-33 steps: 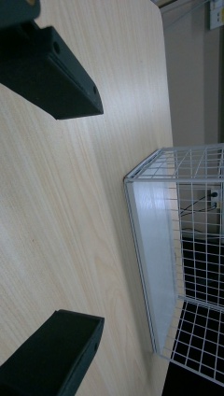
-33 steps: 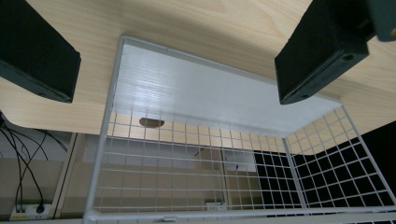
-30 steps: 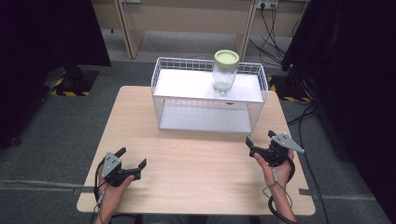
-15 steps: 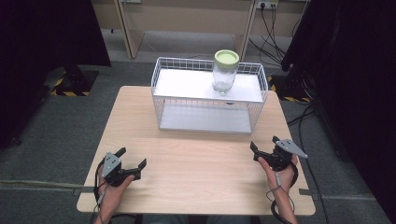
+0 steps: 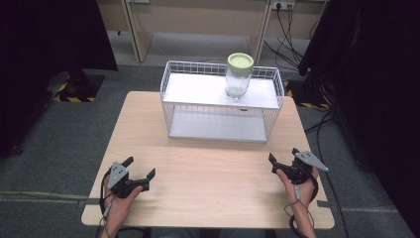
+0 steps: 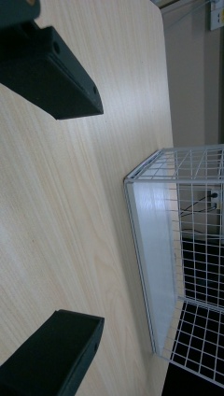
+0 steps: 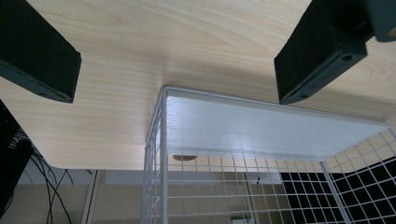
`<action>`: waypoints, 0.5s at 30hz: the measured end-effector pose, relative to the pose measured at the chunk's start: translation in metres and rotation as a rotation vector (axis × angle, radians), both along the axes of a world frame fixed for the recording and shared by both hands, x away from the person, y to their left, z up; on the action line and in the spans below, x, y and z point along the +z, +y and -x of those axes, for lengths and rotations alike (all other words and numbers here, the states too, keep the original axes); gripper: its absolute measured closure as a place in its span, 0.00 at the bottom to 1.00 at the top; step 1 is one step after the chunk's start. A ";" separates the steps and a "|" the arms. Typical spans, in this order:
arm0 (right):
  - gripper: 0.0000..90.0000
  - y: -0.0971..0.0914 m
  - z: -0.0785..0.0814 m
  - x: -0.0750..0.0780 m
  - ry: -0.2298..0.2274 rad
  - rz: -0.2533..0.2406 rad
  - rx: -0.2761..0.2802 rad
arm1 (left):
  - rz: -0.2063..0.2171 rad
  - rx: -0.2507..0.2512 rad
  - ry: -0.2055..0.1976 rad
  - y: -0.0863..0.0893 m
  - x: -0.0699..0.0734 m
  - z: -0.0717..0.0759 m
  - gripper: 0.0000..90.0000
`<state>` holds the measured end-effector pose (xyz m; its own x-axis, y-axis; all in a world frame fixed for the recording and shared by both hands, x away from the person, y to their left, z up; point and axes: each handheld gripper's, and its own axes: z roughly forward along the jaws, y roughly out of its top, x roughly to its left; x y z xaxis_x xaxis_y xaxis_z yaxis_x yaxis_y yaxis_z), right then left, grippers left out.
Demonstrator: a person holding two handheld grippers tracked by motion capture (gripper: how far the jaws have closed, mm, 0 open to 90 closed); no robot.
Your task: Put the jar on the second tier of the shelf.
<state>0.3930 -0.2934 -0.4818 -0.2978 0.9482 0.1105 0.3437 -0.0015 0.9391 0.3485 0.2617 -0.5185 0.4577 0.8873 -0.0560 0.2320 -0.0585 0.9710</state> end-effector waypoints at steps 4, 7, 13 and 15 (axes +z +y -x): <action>0.01 -0.002 0.001 -0.002 -0.001 0.004 -0.007 | -0.001 0.000 0.000 0.000 0.000 0.000 0.01; 0.01 -0.003 0.001 -0.004 -0.001 0.010 -0.010 | 0.001 0.000 0.000 0.000 0.000 0.000 0.01; 0.01 -0.007 0.000 -0.007 0.000 0.017 -0.024 | 0.001 0.000 0.001 0.000 0.000 0.000 0.01; 0.01 -0.008 0.001 -0.008 0.000 0.021 -0.027 | 0.001 0.000 0.001 0.000 0.000 0.000 0.01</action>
<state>0.3924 -0.3010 -0.4901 -0.2721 0.9580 0.0910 0.3442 0.0085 0.9389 0.3485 0.2620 -0.5185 0.4581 0.8871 -0.0570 0.2328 -0.0578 0.9708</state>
